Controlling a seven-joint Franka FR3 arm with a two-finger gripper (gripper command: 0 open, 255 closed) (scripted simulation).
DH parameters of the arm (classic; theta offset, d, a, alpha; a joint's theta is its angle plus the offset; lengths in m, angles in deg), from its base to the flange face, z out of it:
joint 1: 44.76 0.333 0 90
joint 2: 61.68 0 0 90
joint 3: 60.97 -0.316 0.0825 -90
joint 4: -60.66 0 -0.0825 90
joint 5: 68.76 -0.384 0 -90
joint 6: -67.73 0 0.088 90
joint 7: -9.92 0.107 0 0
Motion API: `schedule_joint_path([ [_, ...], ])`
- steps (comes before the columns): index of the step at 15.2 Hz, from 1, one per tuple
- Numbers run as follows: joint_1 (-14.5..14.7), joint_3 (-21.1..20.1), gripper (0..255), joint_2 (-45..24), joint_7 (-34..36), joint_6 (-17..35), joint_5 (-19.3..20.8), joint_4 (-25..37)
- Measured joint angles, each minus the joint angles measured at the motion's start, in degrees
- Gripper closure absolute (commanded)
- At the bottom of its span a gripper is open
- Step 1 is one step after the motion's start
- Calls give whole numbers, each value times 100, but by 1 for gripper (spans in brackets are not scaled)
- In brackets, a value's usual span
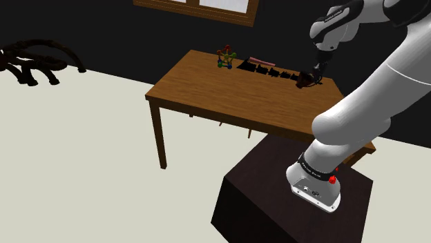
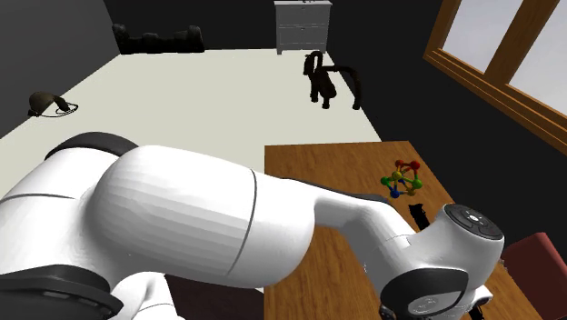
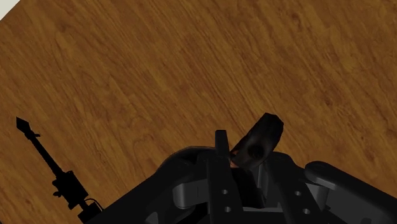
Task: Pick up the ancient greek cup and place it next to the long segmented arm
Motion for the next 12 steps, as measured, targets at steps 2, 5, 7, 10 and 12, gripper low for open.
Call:
schedule_joint_path([
  [2, -1, 13, 255, -84, 4, 155, -23, -79],
  [5, -15, 41, 255, -187, -1, 388, -42, -213],
  [7, -18, 53, 255, -275, 5, 570, -63, -317],
  [10, -19, 62, 255, -368, -5, 690, -99, -349],
  [12, -19, 62, 255, -375, -5, 703, -101, -355],
])
